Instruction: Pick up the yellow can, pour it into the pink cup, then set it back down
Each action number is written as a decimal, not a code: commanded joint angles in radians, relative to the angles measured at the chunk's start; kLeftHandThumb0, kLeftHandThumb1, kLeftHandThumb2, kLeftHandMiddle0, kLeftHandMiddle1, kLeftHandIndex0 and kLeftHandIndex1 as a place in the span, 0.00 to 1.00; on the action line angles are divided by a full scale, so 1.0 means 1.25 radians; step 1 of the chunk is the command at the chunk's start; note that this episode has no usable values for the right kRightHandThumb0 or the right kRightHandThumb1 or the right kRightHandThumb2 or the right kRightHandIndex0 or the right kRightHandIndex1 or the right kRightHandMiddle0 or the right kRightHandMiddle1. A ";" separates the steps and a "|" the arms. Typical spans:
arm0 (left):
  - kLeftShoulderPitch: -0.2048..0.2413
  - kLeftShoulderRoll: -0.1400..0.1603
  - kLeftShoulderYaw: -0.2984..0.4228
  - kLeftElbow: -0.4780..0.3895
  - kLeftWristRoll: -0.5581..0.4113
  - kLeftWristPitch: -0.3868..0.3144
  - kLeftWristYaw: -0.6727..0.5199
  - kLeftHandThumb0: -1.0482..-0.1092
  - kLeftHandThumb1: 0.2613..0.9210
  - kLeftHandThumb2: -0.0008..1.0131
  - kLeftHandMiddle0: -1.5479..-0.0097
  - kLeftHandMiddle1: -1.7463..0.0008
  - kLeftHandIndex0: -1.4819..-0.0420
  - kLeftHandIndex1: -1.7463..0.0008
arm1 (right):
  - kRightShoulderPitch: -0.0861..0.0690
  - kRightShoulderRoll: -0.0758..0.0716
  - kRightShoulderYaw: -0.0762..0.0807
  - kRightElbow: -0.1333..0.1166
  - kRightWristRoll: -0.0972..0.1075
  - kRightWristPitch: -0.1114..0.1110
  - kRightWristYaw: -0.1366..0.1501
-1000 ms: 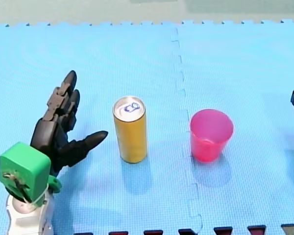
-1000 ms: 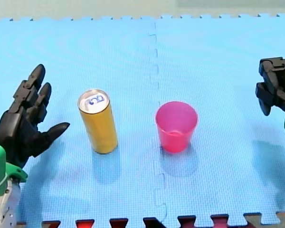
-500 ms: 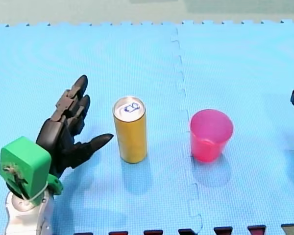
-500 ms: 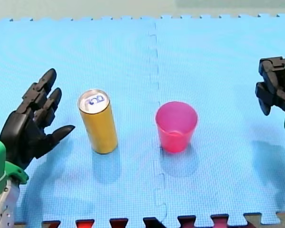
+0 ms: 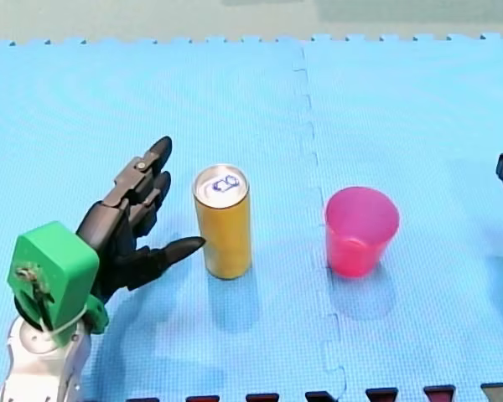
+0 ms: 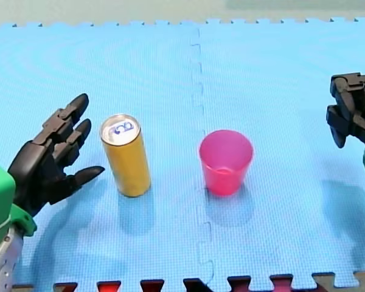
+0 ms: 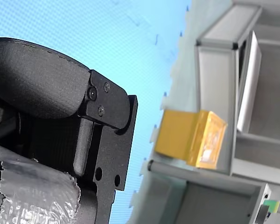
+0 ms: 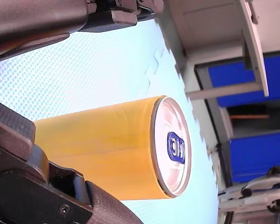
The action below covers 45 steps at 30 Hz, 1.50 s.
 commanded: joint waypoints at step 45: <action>-0.099 -0.061 0.034 0.250 -0.027 -0.112 -0.020 0.16 0.66 0.00 0.95 1.00 0.93 1.00 | -0.006 -0.007 -0.027 0.004 0.021 -0.015 0.027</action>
